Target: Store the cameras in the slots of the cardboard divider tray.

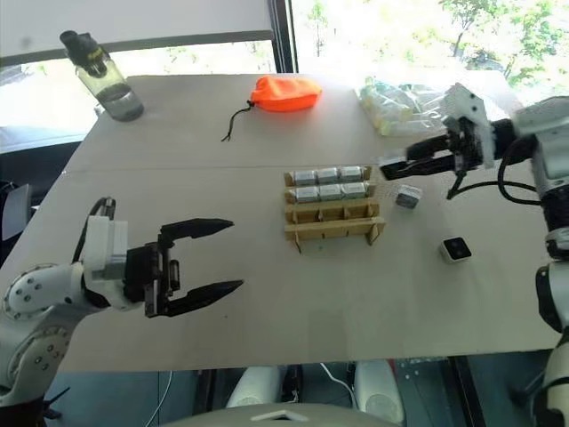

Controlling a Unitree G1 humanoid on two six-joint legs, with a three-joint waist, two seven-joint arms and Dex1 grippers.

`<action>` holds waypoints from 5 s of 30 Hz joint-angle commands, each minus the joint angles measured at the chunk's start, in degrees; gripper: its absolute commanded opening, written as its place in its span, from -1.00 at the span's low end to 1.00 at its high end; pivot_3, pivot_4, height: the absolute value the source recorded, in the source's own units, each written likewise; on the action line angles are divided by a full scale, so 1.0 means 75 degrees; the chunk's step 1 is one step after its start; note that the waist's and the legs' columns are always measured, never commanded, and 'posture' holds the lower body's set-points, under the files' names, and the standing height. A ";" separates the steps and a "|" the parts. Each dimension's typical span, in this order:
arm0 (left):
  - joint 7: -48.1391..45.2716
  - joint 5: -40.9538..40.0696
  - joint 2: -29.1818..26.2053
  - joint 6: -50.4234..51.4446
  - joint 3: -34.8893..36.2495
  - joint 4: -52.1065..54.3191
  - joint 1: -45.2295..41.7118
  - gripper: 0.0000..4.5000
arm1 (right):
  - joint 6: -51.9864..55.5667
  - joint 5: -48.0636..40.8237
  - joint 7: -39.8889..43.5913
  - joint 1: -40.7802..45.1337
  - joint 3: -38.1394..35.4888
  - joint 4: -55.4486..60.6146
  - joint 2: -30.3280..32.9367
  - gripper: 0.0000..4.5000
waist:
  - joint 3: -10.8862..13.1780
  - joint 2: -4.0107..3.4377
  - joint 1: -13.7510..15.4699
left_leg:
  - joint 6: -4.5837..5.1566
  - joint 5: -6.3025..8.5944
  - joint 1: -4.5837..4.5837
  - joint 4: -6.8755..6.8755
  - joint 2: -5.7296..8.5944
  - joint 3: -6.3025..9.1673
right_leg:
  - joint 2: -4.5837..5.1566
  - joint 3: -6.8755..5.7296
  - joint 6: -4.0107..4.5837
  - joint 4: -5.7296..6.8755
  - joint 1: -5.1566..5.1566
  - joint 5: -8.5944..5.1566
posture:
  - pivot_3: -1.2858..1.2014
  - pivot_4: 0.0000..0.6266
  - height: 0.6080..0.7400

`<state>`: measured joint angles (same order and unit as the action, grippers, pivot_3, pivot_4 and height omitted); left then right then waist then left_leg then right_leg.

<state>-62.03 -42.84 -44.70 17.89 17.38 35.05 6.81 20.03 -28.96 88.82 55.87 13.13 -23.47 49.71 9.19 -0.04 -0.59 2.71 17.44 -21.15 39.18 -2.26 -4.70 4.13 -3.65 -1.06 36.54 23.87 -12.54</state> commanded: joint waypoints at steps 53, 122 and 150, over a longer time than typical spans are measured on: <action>-0.0253 0.0119 -0.0612 0.0103 0.1037 -0.0088 0.0491 1.00 | -0.4944 0.2323 -0.0224 0.0204 -0.0875 -0.4747 -0.4303 -0.71 | -0.0001 0.0014 -0.0034 | -0.0001 -0.0004 -0.0080 0.0024 0.0012 0.0039 | -0.0043 -0.0045 -0.0003 0.0012 0.0056 0.0002 | 0.03 -0.52 1.00; -0.0005 0.1039 -0.0548 0.0377 -0.0755 -0.1318 -0.1443 1.00 | -0.0184 0.0452 -0.5213 -0.9639 -0.6106 0.5045 -0.2026 0.97 | -0.0014 0.0038 0.0148 | -0.0002 -0.0006 -0.0061 0.0020 0.0006 0.0017 | -0.0071 -0.0011 -0.0011 0.0010 0.0048 -0.0003 | 0.03 -0.52 1.00; -0.0856 0.0342 -0.0616 0.0607 -0.0608 -0.1230 -0.1927 1.00 | -0.1734 0.1575 -0.7986 -0.9264 -0.4753 0.4456 -0.3813 -0.13 | -0.0019 0.0047 0.0174 | -0.0003 -0.0006 -0.0054 0.0021 0.0009 0.0012 | -0.0071 -0.0002 -0.0008 0.0015 0.0050 -0.0003 | 0.03 -0.52 1.00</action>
<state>-68.51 -39.07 -48.46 22.33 10.89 24.15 -7.76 8.48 -16.70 29.27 -13.38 -22.15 9.38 20.98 9.05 0.31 0.71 2.69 17.39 -21.55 39.35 -2.20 -4.60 3.60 -3.67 -1.12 36.66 24.25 -12.56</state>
